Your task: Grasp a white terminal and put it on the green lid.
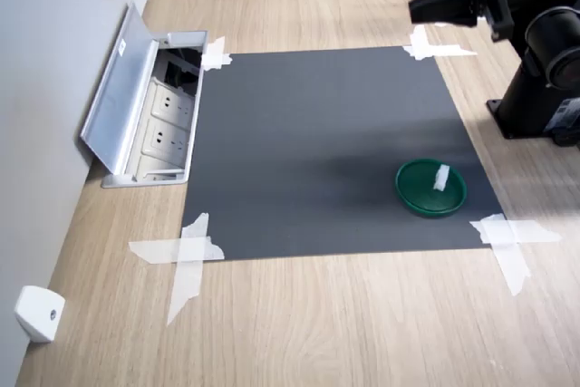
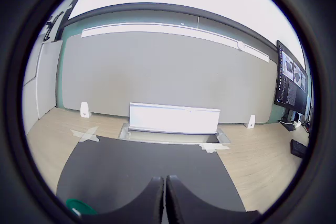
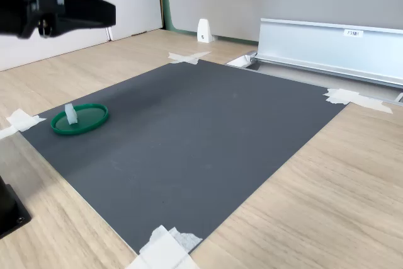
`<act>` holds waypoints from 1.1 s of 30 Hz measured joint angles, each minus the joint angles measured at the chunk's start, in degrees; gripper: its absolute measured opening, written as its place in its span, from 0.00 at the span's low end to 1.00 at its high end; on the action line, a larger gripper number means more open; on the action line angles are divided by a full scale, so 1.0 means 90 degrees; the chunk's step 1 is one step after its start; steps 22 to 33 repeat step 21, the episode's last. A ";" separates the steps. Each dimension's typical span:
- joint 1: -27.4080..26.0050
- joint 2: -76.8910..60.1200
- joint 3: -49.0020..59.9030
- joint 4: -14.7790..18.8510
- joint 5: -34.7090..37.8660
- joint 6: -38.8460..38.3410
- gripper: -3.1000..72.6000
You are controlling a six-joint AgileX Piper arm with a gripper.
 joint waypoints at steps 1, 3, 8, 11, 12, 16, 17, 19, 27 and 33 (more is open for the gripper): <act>0.0000 -0.0114 0.0124 0.0000 0.0000 0.0000 0.03; 0.0000 -0.0242 0.0298 0.0000 0.0000 0.0000 0.03; 0.0000 -0.0258 0.0366 0.0000 -0.0006 0.0000 0.03; 0.0000 -0.0258 0.0368 0.0000 -0.0006 0.0000 0.03; 0.0000 -0.0258 0.0368 0.0000 -0.0006 0.0000 0.03; 0.0000 -0.0258 0.0368 0.0000 -0.0018 0.0005 0.03; 0.0000 -0.0258 0.0368 0.0000 -0.0018 0.0005 0.03; 0.0000 -0.0258 0.0368 0.0000 -0.0018 0.0005 0.03; 0.0000 -0.0258 0.0368 0.0000 -0.0018 0.0005 0.03; 0.0000 -0.0258 0.0368 0.0000 -0.0018 0.0005 0.03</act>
